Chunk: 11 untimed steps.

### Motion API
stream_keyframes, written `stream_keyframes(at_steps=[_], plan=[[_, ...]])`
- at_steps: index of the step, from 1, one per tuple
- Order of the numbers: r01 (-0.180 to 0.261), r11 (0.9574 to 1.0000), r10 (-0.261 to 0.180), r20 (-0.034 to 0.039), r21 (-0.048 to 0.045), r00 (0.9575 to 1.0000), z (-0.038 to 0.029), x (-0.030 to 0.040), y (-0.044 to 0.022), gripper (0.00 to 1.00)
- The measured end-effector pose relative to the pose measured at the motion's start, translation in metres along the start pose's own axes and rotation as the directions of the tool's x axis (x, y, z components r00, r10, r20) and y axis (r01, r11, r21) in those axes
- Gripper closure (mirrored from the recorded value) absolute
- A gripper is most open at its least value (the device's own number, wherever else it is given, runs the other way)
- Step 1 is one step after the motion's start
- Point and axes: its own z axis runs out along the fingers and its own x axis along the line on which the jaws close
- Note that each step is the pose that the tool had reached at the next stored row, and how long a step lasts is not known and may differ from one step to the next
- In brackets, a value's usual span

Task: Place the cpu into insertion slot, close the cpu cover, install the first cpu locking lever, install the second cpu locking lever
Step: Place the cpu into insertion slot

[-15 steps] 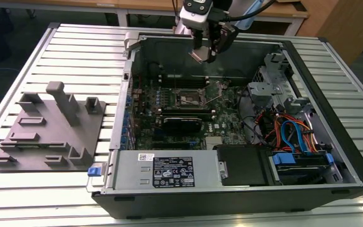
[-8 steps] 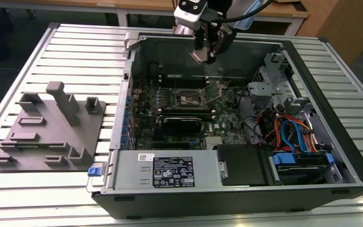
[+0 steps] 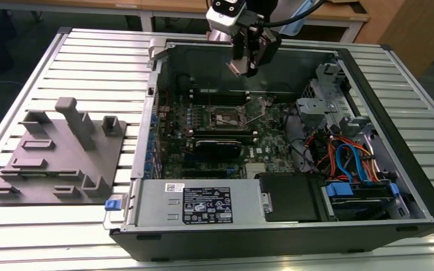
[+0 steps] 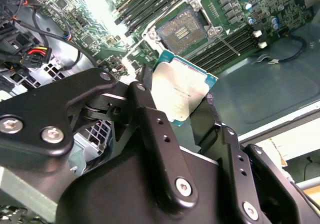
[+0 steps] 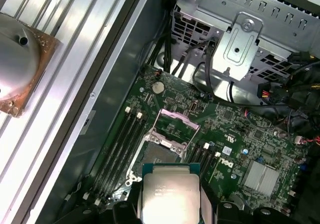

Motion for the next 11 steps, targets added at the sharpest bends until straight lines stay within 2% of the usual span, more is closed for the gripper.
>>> stream_keyframes(at_steps=[11], plan=[[0.000, 1.0000, 0.000, -0.0004, 0.0005, 1.0000, 0.0003, 0.0000, 0.0000, 0.46]])
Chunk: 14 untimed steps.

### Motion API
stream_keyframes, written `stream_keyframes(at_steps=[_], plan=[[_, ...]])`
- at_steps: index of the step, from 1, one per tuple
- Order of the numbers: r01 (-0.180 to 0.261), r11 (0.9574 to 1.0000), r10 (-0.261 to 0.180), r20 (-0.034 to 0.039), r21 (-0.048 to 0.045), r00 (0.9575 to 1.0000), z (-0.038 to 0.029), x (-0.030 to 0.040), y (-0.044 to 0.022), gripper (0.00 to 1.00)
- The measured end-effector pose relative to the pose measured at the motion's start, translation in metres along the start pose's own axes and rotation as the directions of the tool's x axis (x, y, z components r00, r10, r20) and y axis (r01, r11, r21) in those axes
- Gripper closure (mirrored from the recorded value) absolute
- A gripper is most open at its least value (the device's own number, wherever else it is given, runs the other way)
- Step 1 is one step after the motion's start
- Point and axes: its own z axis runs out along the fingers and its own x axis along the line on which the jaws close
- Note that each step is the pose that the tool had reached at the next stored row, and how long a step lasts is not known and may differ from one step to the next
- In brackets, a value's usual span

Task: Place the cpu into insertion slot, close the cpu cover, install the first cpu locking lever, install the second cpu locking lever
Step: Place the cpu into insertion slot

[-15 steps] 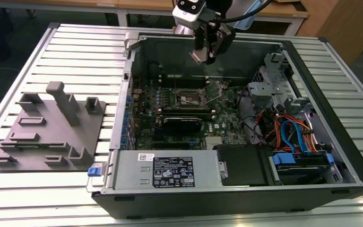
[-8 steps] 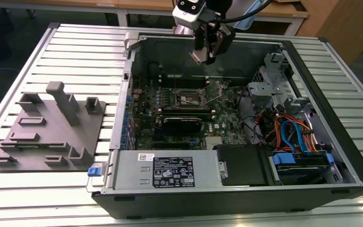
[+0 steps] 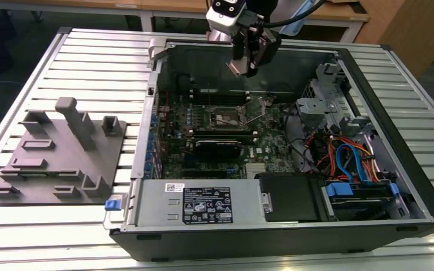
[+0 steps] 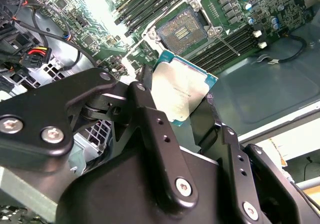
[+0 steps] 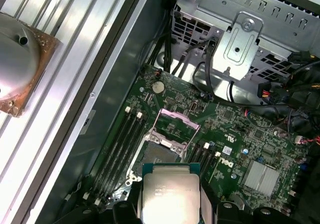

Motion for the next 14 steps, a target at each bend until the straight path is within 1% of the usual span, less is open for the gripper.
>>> stream_keyframes(at_steps=[4, 8, 11, 14], plan=[[-0.006, 1.0000, 0.006, -0.0007, -0.0007, 1.0000, 0.0013, 0.0000, -0.0001, 0.46], [-0.054, 0.9985, 0.054, 0.0033, -0.0013, 0.9985, 0.0034, -0.0001, -0.0003, 0.46], [-0.097, 0.9953, 0.097, 0.0067, -0.0023, 0.9953, 0.0051, -0.0001, -0.0005, 0.46], [-0.147, 0.9891, 0.147, 0.0107, -0.0039, 0.9891, 0.0069, -0.0001, -0.0006, 0.46]])
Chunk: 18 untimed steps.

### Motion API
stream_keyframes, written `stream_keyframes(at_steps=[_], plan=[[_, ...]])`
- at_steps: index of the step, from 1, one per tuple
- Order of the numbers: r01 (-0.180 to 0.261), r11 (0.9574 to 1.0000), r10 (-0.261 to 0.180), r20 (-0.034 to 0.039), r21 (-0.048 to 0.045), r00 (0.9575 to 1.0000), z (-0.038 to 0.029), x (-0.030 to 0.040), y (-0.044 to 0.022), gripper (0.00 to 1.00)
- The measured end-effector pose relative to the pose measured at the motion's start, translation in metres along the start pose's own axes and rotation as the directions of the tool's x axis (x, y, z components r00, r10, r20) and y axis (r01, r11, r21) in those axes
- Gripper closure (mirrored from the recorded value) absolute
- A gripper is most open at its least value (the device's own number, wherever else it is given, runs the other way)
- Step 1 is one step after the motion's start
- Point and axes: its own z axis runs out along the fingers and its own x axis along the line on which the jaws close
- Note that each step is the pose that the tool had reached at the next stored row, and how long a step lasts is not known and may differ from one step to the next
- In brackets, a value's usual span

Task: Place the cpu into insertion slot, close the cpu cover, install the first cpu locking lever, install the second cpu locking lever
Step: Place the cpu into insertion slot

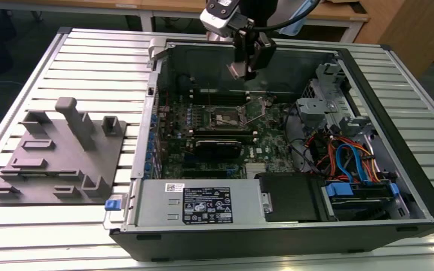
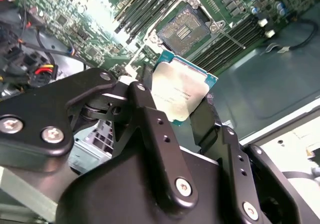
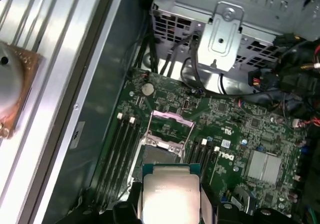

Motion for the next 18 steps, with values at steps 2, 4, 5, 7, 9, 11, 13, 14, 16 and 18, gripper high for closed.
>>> stream_keyframes(at_steps=[2, 4, 5, 7, 9, 11, 13, 14, 16, 18], plan=[[-0.027, 0.9996, 0.027, 0.0022, -0.0006, 0.9996, 0.0010, 0.0000, -0.0001, 0.46], [-0.043, 0.9991, 0.043, 0.0035, -0.0010, 0.9991, 0.0016, 0.0000, -0.0002, 0.46], [-0.046, 0.9989, 0.046, 0.0039, -0.0010, 0.9989, 0.0017, 0.0000, -0.0002, 0.46], [-0.047, 0.9989, 0.047, 0.0040, -0.0010, 0.9989, 0.0017, -0.0001, -0.0002, 0.46], [-0.048, 0.9989, 0.048, 0.0039, -0.0012, 0.9989, 0.0018, 0.0000, -0.0002, 0.46], [-0.048, 0.9989, 0.048, 0.0039, -0.0011, 0.9989, 0.0018, 0.0000, -0.0002, 0.46], [-0.048, 0.9989, 0.048, 0.0039, -0.0012, 0.9989, 0.0018, 0.0000, -0.0002, 0.46], [-0.048, 0.9989, 0.048, 0.0039, -0.0011, 0.9989, 0.0018, 0.0000, -0.0002, 0.46], [-0.048, 0.9989, 0.048, 0.0038, -0.0011, 0.9989, 0.0018, 0.0000, -0.0002, 0.46], [-0.048, 0.9989, 0.048, 0.0039, -0.0012, 0.9988, 0.0018, 0.0000, -0.0002, 0.46]])
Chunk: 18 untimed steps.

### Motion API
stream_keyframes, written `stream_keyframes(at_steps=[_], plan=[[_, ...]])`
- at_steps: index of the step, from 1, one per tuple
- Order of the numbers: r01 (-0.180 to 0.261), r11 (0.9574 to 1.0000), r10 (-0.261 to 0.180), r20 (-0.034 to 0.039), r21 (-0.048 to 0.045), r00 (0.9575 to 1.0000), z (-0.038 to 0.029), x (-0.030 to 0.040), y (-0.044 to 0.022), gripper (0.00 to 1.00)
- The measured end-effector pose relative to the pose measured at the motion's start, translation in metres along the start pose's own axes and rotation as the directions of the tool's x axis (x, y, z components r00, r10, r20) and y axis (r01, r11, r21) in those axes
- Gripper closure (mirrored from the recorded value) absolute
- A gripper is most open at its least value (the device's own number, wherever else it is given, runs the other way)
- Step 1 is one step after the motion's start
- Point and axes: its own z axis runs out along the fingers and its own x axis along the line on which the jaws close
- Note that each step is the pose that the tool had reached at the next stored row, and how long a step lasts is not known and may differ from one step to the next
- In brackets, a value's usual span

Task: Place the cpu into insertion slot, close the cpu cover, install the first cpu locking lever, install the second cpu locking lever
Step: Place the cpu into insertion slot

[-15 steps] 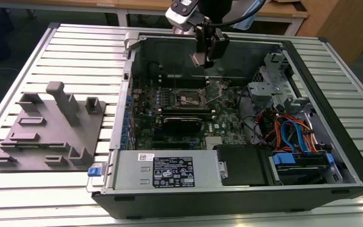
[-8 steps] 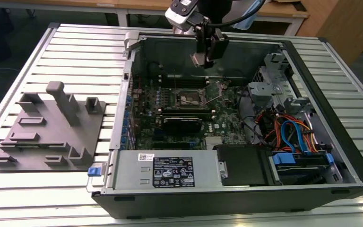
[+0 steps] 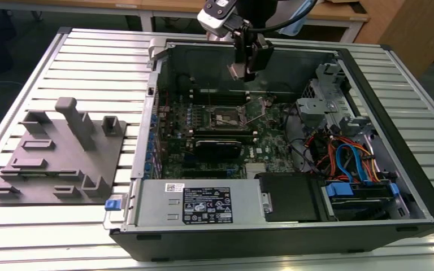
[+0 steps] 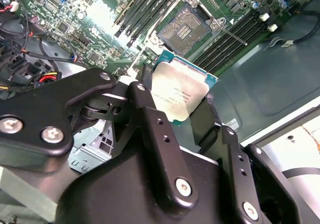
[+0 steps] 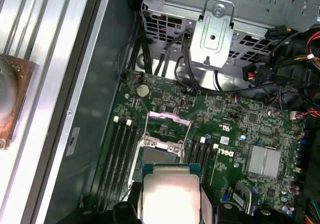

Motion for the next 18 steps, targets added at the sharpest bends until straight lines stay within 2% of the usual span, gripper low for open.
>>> stream_keyframes(at_steps=[4, 8, 14, 18], plan=[[-0.010, 1.0000, 0.010, 0.0008, -0.0002, 1.0000, 0.0001, 0.0000, 0.0000, 0.46], [-0.048, 0.9989, 0.048, 0.0038, -0.0011, 0.9989, 0.0004, 0.0000, 0.0000, 0.46], [-0.121, 0.9926, 0.121, 0.0098, -0.0032, 0.9926, 0.0009, 0.0000, -0.0001, 0.46], [-0.138, 0.9905, 0.138, 0.0111, -0.0037, 0.9904, 0.0009, 0.0000, -0.0001, 0.46]])
